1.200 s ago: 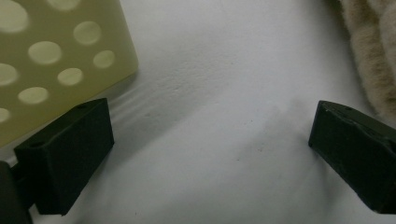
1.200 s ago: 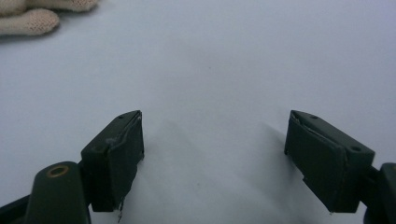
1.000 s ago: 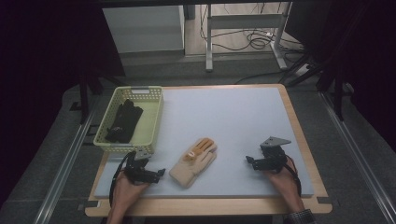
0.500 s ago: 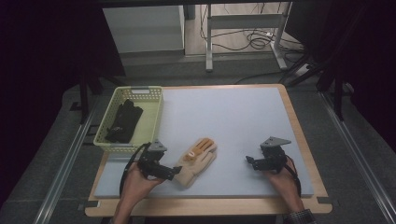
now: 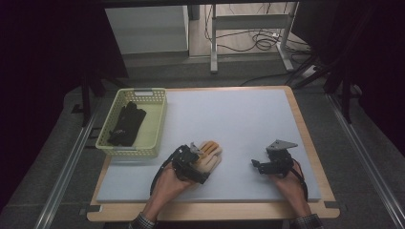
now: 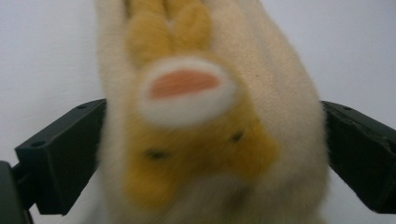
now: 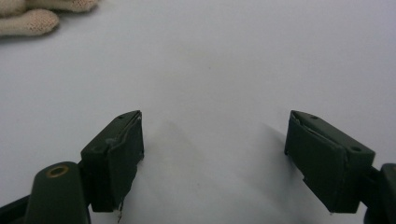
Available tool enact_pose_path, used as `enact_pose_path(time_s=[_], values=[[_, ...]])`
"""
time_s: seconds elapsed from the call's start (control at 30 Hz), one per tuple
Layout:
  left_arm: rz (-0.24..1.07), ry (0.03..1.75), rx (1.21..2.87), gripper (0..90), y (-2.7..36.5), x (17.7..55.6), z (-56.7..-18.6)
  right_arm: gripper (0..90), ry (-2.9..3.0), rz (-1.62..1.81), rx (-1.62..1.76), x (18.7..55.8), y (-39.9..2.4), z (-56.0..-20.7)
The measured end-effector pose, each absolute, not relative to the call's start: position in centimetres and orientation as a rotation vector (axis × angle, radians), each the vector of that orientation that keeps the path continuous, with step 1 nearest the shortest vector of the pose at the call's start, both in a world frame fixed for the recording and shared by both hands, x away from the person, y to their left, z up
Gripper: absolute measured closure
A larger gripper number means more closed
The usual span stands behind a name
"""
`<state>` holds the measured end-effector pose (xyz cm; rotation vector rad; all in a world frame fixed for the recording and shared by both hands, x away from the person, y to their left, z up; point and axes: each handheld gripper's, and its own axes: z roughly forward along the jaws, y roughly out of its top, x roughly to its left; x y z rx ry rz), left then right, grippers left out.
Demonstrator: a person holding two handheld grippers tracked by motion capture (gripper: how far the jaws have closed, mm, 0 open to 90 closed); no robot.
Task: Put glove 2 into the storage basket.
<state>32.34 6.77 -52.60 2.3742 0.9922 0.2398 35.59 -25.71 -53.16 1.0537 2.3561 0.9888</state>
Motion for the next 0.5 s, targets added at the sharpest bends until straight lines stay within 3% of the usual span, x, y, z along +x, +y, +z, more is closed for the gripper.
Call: enact_pose_path(time_s=[0.1,0.2,0.23,0.5], values=[[0.255,1.001,2.388,4.5,6.4,32.1,-52.8,19.3,2.356,0.988,1.053,35.6,-25.7,-53.2],[0.251,0.987,2.384,21.7,6.8,31.8,-52.5,19.3,2.355,0.988,1.053,35.6,-25.7,-53.2],[0.247,0.986,2.384,31.5,6.9,31.9,-52.4,19.2,2.355,0.988,1.053,35.6,-25.7,-53.2],[0.237,1.003,2.392,52.7,7.4,32.2,-51.8,19.1,2.356,0.983,1.051,35.6,-25.7,-53.2]])
